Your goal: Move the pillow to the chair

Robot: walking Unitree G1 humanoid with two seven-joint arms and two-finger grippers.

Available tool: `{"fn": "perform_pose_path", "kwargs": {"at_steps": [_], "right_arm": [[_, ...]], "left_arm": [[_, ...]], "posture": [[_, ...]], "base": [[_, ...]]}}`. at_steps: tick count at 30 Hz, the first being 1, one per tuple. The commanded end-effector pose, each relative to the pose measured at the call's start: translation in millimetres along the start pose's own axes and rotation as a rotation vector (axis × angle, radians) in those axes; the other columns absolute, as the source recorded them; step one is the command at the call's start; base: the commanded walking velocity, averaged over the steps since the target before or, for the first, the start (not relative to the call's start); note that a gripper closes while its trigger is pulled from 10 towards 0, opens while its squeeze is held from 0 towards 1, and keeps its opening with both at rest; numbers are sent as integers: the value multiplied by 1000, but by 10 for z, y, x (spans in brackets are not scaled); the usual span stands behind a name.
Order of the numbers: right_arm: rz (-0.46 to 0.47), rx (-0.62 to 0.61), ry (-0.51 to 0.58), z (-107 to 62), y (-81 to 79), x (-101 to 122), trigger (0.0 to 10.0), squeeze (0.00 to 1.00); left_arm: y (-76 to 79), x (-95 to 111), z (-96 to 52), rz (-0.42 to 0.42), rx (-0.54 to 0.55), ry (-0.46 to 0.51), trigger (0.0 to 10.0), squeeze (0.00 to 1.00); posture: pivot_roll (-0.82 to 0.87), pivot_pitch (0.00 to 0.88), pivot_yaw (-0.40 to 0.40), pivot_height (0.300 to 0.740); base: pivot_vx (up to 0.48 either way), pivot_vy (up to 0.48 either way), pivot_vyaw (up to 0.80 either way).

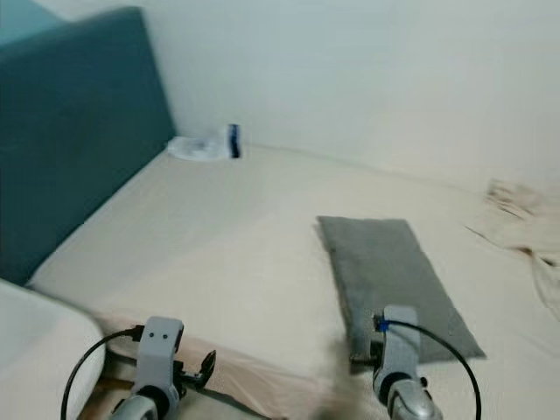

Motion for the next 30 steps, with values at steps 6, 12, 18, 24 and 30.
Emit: {"fn": "perform_pose_path", "kwargs": {"at_steps": [6,12,18,24,30], "right_arm": [[30,-40,-5,15,123,-9,10000,0],[46,-52,12,66,171,61,10000,0],[110,-45,82,135,191,255,10000,0],[232,28,210,204,216,589,10000,1000],[253,67,225,298,144,692,10000,1000]], "left_arm": [[-6,-14,4,10,6,-4,10000,0],[-15,-10,15,11,14,-2,10000,0],[-17,-15,25,14,16,-1,10000,0],[-9,-20,50,9,19,-1,10000,0],[5,-10,74,11,17,1,10000,0]], "posture": [[-42,90,13,740],[-39,87,14,740],[-36,78,10,740],[-35,71,8,740],[-33,59,8,740]], "base": [[0,0,-782],[0,0,-782],[0,0,-510],[0,0,0],[0,0,0]]}}
Point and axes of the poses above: a point about 5 cm out from each wrist's last joint towards the gripper, its own z axis pointing out of the wrist towards the gripper, its own x axis along the axis of the wrist's last joint, y = z × x, the point moved 6 cm from there along z, pointing out of the wrist towards the gripper, and after that the axes turned 2 degrees about z, right-handed, at the moved point
